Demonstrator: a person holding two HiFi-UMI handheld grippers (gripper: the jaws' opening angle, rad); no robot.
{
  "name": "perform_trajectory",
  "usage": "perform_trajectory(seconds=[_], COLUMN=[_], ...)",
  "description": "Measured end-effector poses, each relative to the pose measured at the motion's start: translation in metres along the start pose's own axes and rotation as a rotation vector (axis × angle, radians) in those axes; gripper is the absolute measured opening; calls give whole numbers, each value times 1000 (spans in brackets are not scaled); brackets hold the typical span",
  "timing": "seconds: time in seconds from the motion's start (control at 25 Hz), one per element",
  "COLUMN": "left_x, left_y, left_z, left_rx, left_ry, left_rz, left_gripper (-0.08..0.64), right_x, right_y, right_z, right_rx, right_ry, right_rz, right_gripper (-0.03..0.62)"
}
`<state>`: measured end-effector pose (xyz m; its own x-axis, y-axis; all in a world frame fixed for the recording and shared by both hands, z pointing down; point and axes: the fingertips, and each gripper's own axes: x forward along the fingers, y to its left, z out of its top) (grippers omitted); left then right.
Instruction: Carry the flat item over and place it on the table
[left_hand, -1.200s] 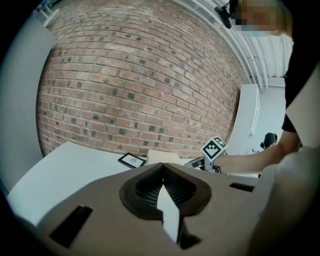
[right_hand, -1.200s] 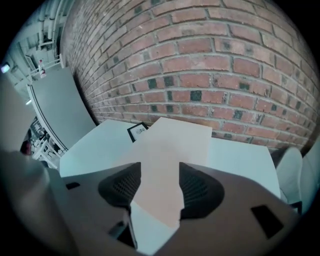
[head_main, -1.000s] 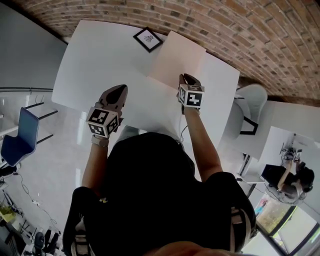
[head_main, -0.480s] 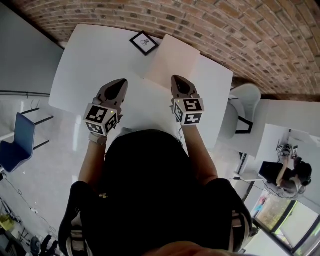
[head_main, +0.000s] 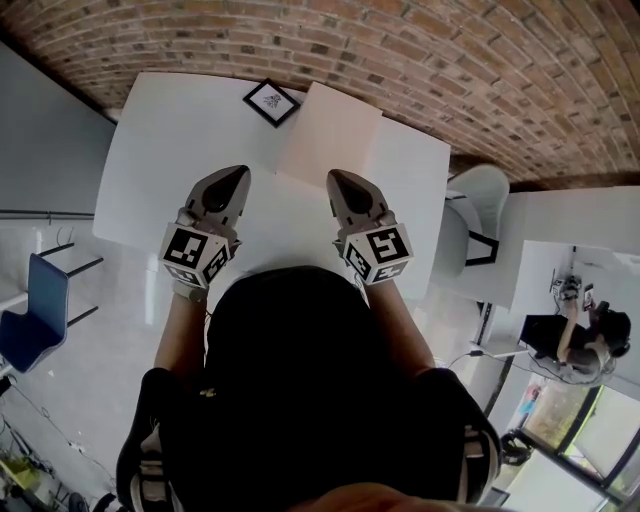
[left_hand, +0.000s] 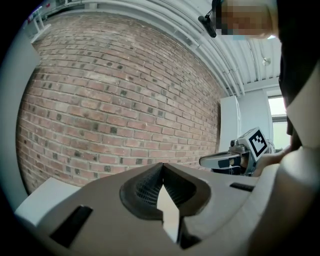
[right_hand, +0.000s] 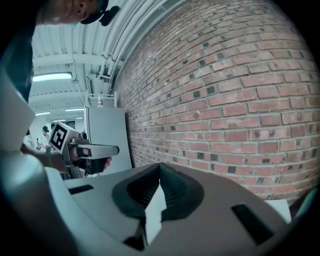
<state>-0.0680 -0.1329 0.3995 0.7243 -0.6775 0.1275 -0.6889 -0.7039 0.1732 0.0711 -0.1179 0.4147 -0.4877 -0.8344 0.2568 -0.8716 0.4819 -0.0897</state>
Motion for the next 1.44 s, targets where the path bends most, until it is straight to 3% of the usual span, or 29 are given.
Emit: perform_trajectory(seconds=[0.4, 1.44], left_x=[6, 18], left_y=[-15, -23], left_z=[8, 3], left_rx=[37, 26], left_ry=[0, 30], left_rz=[-90, -119], left_gripper=[3, 3], right_x=[-20, -27], right_y=[1, -12], right_z=[13, 5], right_rx=[6, 49], right_ry=[-58, -63], right_rz=[4, -29], right_gripper=[11, 11])
